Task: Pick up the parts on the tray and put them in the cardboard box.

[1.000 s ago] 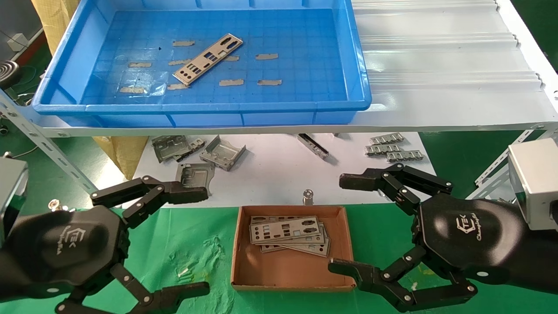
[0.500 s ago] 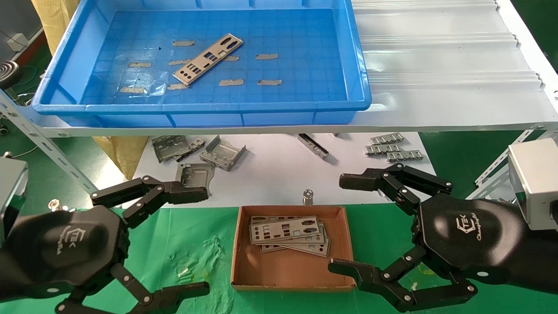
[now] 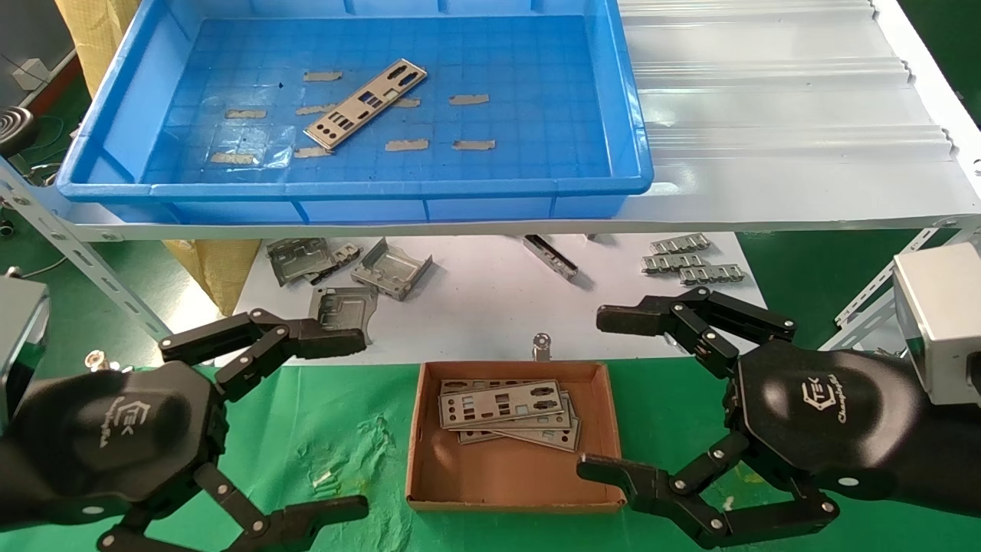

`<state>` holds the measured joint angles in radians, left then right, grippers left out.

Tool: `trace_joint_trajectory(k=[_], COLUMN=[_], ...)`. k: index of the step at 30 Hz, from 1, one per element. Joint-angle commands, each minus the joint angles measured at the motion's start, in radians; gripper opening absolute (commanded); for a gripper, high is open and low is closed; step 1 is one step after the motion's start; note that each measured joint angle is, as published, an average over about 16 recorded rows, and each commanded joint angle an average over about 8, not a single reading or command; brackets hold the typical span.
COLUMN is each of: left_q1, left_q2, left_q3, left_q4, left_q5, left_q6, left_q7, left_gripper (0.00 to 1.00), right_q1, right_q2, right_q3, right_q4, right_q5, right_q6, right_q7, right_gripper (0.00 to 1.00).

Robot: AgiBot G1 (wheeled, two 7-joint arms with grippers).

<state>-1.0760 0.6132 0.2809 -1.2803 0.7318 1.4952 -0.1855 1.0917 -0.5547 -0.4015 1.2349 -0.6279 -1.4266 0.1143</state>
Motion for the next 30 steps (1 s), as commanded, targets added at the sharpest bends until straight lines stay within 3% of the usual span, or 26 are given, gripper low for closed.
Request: trace_joint_trajectory(k=[1, 30], left_q1=[0.0, 0.0], left_q2=[0.0, 0.0], left_q3=[0.0, 0.0], left_q4=[0.0, 0.0], left_q5=[0.0, 0.0], left_q6=[0.0, 0.0], left_q7=[0.0, 0.0], left_gripper=[1.0, 1.0], right_q1=[0.0, 0.0], right_q2=[0.0, 0.0], right_q3=[0.0, 0.0], right_q4=[0.0, 0.0], right_q5=[0.0, 0.0], right_q6=[0.0, 0.0], right_q7=[0.0, 0.0], right_gripper=[1.0, 1.0])
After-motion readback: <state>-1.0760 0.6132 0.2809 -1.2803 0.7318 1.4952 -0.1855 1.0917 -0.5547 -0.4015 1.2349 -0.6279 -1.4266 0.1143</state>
